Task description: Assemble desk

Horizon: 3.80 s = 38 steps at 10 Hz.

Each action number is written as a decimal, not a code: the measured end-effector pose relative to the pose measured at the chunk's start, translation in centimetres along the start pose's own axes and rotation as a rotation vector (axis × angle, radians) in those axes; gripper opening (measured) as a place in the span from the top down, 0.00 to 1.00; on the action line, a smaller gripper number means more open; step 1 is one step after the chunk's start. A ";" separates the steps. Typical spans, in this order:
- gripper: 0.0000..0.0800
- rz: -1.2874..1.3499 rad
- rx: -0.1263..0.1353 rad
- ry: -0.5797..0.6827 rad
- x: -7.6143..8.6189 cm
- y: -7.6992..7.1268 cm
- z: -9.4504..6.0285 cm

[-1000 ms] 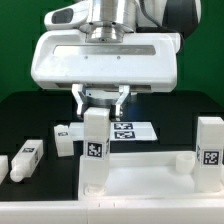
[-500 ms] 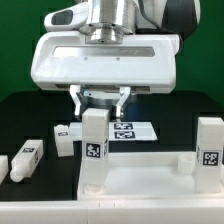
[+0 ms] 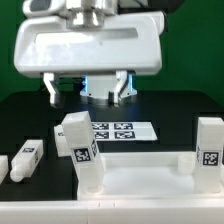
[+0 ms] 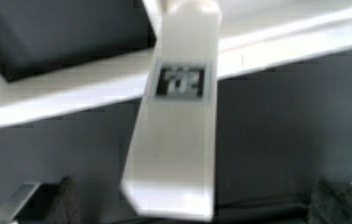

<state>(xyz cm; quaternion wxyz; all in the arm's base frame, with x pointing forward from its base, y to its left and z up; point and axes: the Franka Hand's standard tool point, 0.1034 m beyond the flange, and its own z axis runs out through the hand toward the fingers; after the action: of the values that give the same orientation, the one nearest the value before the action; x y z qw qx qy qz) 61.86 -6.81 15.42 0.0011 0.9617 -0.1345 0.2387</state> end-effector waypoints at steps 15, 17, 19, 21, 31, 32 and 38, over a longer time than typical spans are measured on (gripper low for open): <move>0.19 0.051 0.087 -0.558 1.8 -0.1 1.7; 0.19 0.056 0.079 -0.551 1.2 -0.2 2.9; 0.19 0.069 0.070 -0.538 0.8 -0.9 3.4; 0.34 0.087 0.065 -0.538 0.8 -0.6 3.4; 0.64 1.179 -0.222 -0.396 -0.1 -1.6 3.0; 0.64 1.263 -0.237 -0.379 -0.2 -1.8 2.9; 0.42 1.165 -0.218 -0.373 -0.4 -2.0 3.0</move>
Offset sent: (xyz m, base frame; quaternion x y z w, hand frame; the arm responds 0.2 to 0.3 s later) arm 0.0166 0.0101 0.0022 0.0437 -0.2401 0.0432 0.9688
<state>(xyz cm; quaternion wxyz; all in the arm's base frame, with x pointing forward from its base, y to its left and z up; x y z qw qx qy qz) 63.41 -4.97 12.71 -0.0544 0.7502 -0.6588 0.0128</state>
